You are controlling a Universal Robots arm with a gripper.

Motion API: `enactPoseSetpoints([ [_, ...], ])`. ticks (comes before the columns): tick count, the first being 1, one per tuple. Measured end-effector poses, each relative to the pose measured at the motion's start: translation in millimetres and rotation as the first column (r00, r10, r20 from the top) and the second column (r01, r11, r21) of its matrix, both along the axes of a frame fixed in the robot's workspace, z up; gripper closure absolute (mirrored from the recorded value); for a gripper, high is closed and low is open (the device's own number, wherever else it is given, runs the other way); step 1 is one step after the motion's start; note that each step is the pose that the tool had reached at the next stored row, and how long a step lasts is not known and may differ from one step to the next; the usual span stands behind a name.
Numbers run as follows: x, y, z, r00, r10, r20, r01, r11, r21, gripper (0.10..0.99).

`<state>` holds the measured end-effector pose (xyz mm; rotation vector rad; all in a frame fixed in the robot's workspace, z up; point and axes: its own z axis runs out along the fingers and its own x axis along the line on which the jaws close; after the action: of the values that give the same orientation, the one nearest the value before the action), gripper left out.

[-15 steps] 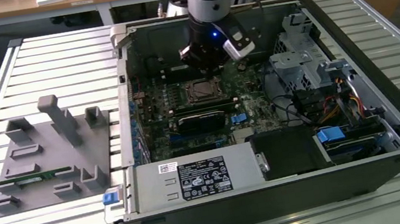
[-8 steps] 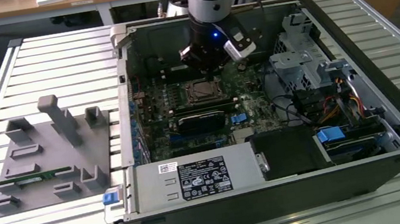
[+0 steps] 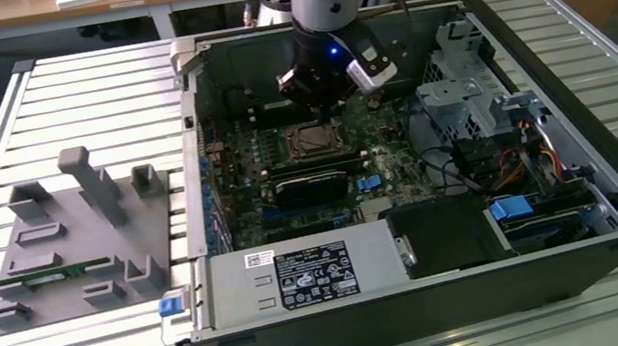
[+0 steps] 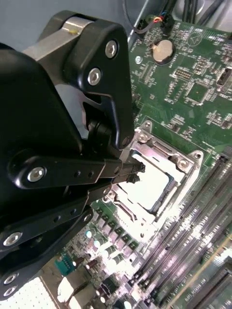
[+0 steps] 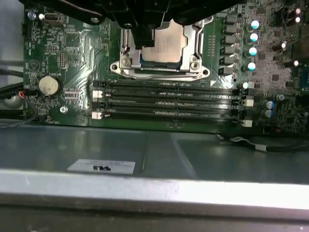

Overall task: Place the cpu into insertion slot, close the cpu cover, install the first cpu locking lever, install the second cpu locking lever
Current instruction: 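Install the second cpu locking lever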

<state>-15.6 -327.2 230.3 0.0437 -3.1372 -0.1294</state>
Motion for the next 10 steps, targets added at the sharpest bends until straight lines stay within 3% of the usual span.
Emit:
enactPoseSetpoints([
  [4, 0.0, -10.7, 0.0, 1.0, 0.0, -0.0001, 0.0, 1.0, 0.001, 0.98],
  [6, 0.0, -14.7, 0.0, 1.0, 0.0, -0.0046, 0.0, 1.0, 0.005, 0.98],
  [8, 0.0, -16.8, -0.1, 0.9999, 0.0, -0.0149, 0.0, 0.9997, 0.025, 0.98],
  [10, 0.0, -19.2, -0.2, 0.9999, 0.001, -0.0168, 0.0, 0.9988, 0.049, 0.98],
])
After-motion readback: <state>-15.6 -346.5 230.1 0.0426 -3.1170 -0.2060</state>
